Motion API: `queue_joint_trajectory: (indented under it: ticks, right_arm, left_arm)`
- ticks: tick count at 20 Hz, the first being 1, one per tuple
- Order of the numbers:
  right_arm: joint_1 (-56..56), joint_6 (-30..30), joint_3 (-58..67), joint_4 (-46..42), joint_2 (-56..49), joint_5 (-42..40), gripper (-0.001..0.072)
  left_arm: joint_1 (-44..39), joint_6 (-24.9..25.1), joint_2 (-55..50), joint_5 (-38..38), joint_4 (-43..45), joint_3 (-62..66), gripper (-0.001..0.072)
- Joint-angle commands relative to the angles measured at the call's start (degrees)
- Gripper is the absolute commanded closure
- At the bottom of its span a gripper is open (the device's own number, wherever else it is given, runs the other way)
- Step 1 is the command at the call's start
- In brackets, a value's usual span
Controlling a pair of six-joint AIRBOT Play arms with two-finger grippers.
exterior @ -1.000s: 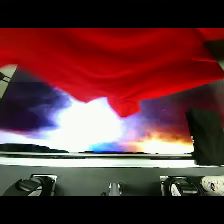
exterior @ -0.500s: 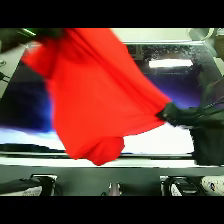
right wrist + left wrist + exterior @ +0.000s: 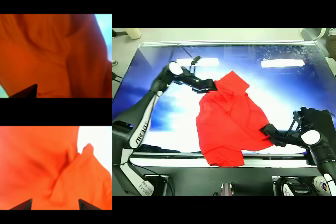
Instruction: Fold the shirts.
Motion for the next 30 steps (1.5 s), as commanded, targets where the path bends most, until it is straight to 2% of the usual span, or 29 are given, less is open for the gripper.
queue_joint_trajectory:
  ticks: [1,2,4,6,8,11,14,16,17,18,22,25,26,27,28,30]
  right_arm:
    - [0.0,-2.5,10.6,-10.7,0.0,3.4,0.0128]
    - [0.0,-2.4,16.6,-18.5,0.0,6.8,0.0107]
    - [0.0,-1.6,25.7,-32.9,0.0,11.6,0.01]
    - [0.0,-1.7,28.3,-38.6,0.0,14.6,0.01]
    - [0.0,-2.0,27.2,-39.1,-1.4,17.9,0.0099]
    - [0.0,-9.3,24.4,-38.5,-6.7,23.4,0.01]
    - [0.0,-11.7,21.7,-33.5,-12.7,27.9,0.0099]
    - [0.0,-13.6,20.7,-29.5,-15.2,30.7,0.0097]
    - [0.0,-14.4,20.0,-29.1,-15.9,31.1,0.0073]
    - [0.0,-14.8,19.3,-29.2,-16.1,31.1,0.003]
    - [0.0,-17.4,14.1,-28.9,-16.1,28.9,0.0001]
    - [0.0,-19.6,7.8,-26.2,-16.1,23.0,0.0001]
    - [0.0,-20.0,6.3,-25.5,-16.1,19.8,0.0002]
    - [0.0,-19.9,5.2,-25.0,-16.1,15.9,0.0011]
    - [0.0,-19.9,4.9,-24.6,-16.1,12.5,0.0041]
    - [0.0,-19.4,4.9,-23.9,-16.1,6.4,0.0189]
  left_arm:
    - [5.9,-0.4,3.2,-15.2,3.5,0.4,0.0034]
    - [7.7,-0.4,5.7,-18.8,8.6,0.0,0.0034]
    - [10.2,-0.1,11.7,-20.7,15.4,-4.1,0.0034]
    - [11.2,0.2,18.0,-18.3,14.8,-13.4,0.0034]
    - [10.3,0.9,23.5,-15.2,11.8,-26.5,0.0034]
    - [7.3,3.8,30.9,-8.5,5.1,-48.4,0.0034]
    - [4.7,5.4,33.8,-0.5,-2.1,-62.5,0.0035]
    - [2.3,6.5,33.5,2.9,-5.7,-66.9,0.0038]
    - [0.7,6.5,33.5,4.6,-6.3,-68.1,0.0038]
    - [-1.0,6.5,33.4,5.8,-6.4,-68.6,0.0039]
    - [-6.3,5.4,31.6,9.9,-6.9,-68.5,0.0043]
    - [-7.2,3.3,31.1,14.7,-9.4,-68.5,0.0252]
    - [-7.2,2.6,31.1,16.1,-9.6,-68.5,0.0372]
    - [-7.1,2.6,31.1,16.8,-9.6,-68.2,0.0558]
    - [-7.1,2.9,31.1,16.9,-9.6,-67.8,0.0665]
    - [-7.1,5.4,32.0,16.8,-9.6,-66.2,0.068]
